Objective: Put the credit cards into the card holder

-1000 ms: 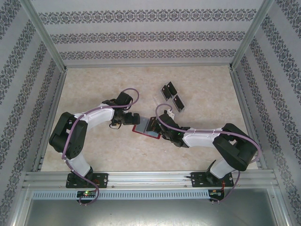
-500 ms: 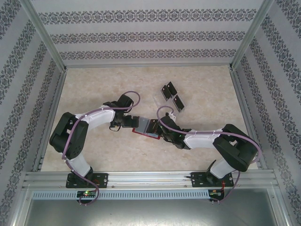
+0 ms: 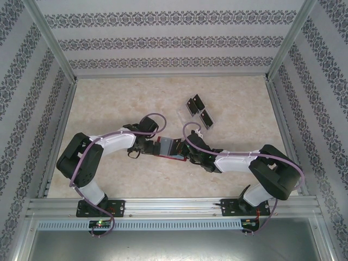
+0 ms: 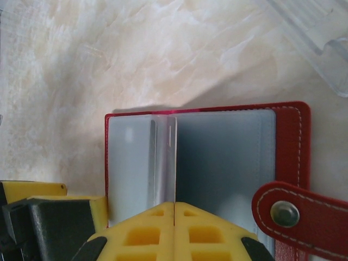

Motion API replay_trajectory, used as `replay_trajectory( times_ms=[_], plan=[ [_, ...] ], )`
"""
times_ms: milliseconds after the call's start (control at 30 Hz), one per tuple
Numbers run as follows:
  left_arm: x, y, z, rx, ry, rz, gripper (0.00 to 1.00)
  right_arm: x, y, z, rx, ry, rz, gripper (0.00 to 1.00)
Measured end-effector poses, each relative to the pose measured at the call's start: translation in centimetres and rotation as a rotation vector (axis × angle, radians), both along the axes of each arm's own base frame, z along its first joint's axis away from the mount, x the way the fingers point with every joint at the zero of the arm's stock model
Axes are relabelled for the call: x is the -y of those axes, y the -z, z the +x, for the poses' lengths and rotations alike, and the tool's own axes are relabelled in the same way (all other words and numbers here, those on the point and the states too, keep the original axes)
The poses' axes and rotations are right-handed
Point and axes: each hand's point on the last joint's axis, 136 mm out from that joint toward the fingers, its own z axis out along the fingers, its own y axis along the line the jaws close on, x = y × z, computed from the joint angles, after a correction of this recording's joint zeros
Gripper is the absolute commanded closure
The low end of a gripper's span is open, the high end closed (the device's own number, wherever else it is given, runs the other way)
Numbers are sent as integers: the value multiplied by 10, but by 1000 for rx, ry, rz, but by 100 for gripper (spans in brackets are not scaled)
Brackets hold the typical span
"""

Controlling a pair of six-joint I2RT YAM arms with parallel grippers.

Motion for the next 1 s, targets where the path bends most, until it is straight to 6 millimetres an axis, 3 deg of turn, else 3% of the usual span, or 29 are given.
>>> replay_trajectory(
  times_ms=[433,733,1000],
  plan=[
    [1,-5,-6,-10,-23,11,0,4,1,-2,-23,-30,19,100],
    [19,-39,22,64,-23,-39,0,0,-3,-5,-20,-56,34,100],
    [17,-37,24,58,-28,-36,0,-1,-11,-5,-8,-60,51,100]
  ],
)
